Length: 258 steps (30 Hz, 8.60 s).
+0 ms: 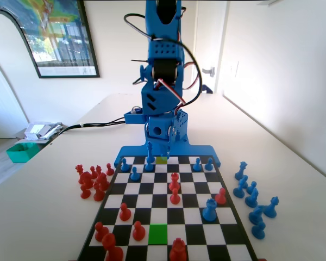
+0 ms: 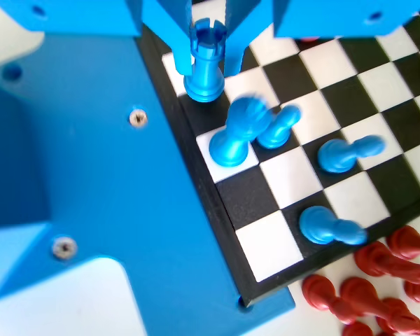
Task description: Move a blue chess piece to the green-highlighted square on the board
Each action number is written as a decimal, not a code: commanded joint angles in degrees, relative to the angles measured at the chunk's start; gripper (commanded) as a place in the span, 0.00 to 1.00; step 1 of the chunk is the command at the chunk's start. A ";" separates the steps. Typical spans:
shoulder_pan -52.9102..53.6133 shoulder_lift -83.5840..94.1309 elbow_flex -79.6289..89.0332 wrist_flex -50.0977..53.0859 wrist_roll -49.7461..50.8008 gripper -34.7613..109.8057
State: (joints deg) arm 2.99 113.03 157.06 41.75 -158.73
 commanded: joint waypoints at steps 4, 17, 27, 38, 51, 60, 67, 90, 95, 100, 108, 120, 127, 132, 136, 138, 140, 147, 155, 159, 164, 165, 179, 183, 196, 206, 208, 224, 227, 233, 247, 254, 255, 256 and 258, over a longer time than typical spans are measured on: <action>-2.81 0.09 -10.72 8.88 8.61 0.25; -4.04 -5.71 -23.03 10.46 29.97 0.25; -3.52 -11.69 -33.84 12.48 39.99 0.25; -1.32 -22.06 -48.16 16.61 47.11 0.25; 2.46 -31.73 -56.69 14.85 50.19 0.25; 3.43 -41.22 -66.53 15.21 54.67 0.25; 2.55 -44.65 -68.20 12.83 56.60 0.25; 2.64 -47.81 -63.90 4.57 55.37 0.25; 2.64 -47.90 -63.37 4.57 55.02 0.25; 2.64 -47.90 -62.93 4.22 54.84 0.25; 2.99 -47.90 -61.79 2.55 54.58 0.26; 3.25 -47.90 -61.17 -0.09 55.20 0.30; 2.81 -47.90 -60.64 -1.05 55.55 0.28; 2.72 -47.90 -60.47 -1.67 56.07 0.31; 2.72 -47.81 -60.47 -1.76 55.99 0.31; 2.72 -47.81 -60.64 -1.76 56.07 0.32; 2.72 -47.72 -60.73 -1.76 55.99 0.33; 2.55 -46.67 -60.12 -2.81 56.60 0.34; 1.32 -43.95 -58.97 -3.34 58.27 0.34; 0.62 -42.54 -58.97 -2.37 59.33 0.34; 0.09 -40.61 -58.97 -1.58 59.85 0.34; 0.00 -40.25 -58.97 -1.32 59.94 0.34; 0.00 -32.34 -58.10 6.24 59.33 0.33; 0.53 -29.00 -57.13 8.09 58.89 0.32; 0.79 -7.82 -45.44 13.54 57.83 0.25; -1.58 13.36 -38.23 24.52 61.35 0.25; -1.93 17.31 -37.97 27.69 61.70 0.25; -0.26 42.45 -35.95 45.62 59.33 0.25; -0.18 46.49 -35.16 46.67 58.62 0.25; -0.44 52.47 -34.37 49.22 58.71 0.25; -0.97 60.82 -32.26 48.78 58.80 0.25; -0.79 62.05 -32.17 48.43 58.89 0.25; -0.88 62.05 -32.17 48.43 58.89 0.25; -0.88 62.05 -32.17 48.43 58.89 0.25; -0.88 62.05 -32.17 48.43 58.89 0.25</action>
State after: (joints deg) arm 1.58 174.90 124.54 90.88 -99.23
